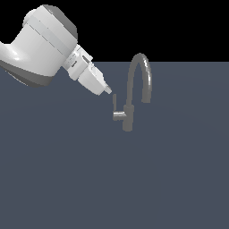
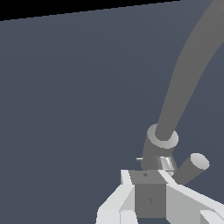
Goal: Turn on the faucet by rotating a designated handle.
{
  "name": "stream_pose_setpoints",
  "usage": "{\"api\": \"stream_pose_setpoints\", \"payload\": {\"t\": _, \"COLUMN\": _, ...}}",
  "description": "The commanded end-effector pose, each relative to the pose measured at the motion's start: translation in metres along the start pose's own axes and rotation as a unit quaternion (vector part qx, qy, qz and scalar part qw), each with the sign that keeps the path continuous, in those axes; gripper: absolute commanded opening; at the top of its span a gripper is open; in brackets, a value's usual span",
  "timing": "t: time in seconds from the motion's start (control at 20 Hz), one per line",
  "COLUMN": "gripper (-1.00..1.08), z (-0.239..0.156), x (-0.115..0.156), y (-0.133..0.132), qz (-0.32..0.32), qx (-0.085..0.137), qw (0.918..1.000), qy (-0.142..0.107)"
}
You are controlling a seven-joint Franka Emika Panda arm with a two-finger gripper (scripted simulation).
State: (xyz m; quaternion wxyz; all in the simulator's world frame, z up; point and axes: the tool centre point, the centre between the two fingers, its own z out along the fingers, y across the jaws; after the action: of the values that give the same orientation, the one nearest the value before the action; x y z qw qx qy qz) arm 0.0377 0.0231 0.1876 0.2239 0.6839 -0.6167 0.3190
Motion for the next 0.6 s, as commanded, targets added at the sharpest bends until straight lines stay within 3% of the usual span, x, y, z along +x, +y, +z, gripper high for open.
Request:
{"api": "stream_pose_setpoints", "payload": {"t": 0.0, "gripper": -1.0, "z": 0.017, "x": -0.004, "y": 0.002, "qz": 0.009, "qx": -0.008, "qw": 0.9999, "qy": -0.001}}
{"api": "stream_pose_setpoints", "payload": {"t": 0.55, "gripper": -1.0, "z": 0.033, "x": -0.006, "y": 0.008, "qz": 0.017, "qx": -0.016, "qw": 0.9997, "qy": -0.002}}
